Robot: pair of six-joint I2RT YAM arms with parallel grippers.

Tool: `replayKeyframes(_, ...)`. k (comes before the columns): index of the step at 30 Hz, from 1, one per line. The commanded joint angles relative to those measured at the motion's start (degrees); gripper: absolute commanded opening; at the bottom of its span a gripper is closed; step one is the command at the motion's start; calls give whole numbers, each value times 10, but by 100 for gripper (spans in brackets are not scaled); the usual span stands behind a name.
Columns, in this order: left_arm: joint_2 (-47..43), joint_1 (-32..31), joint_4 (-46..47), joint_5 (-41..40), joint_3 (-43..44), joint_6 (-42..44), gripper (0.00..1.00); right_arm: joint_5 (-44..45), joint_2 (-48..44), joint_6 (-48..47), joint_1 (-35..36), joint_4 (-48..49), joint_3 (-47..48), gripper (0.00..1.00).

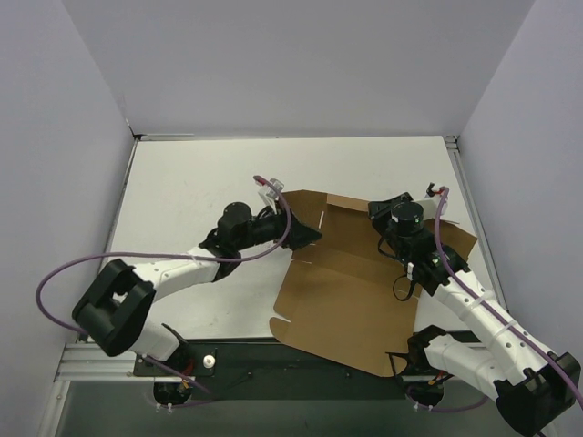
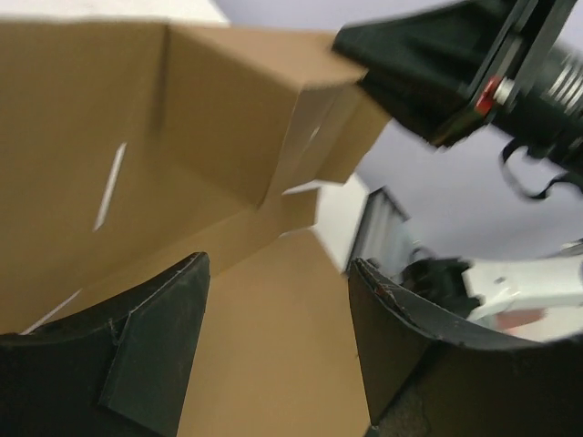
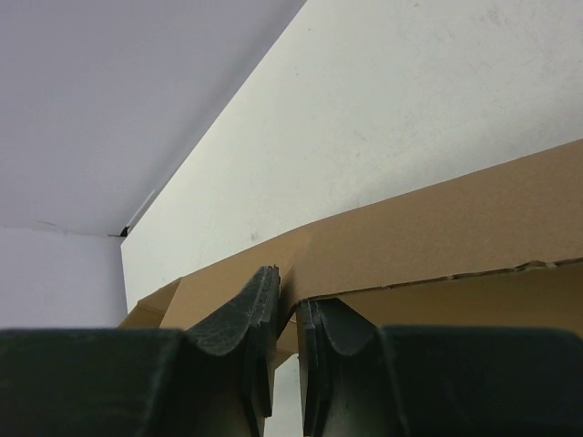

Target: Fold the paper box

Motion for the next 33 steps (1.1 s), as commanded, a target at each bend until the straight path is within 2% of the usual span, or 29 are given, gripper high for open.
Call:
replayKeyframes(1, -104, 2, -132, -23, -48, 159, 72, 12, -1, -37, -6, -22, 21, 0)
replayKeyframes(6, -112, 1, -234, -150, -77, 219, 72, 9, 2, -32, -7, -20, 19, 0)
replayKeyframes(10, -64, -1, -233, -199, -75, 228, 60, 4, 5, -28, -7, -15, 14, 0)
replayKeyframes(11, -53, -2, -228, -212, -71, 230, 60, 4, 5, -26, -7, -14, 13, 0)
replayKeyframes(19, 37, -10, -164, -227, -48, 227, 62, -5, 5, -26, -6, -8, 13, 0)
replayKeyframes(27, 84, -22, -127, -224, -31, 215, 64, -3, 4, -26, -5, -6, 11, 0)
replayKeyframes(33, 96, -77, -121, -252, -14, 205, 59, -4, 7, -28, -4, -5, 14, 0)
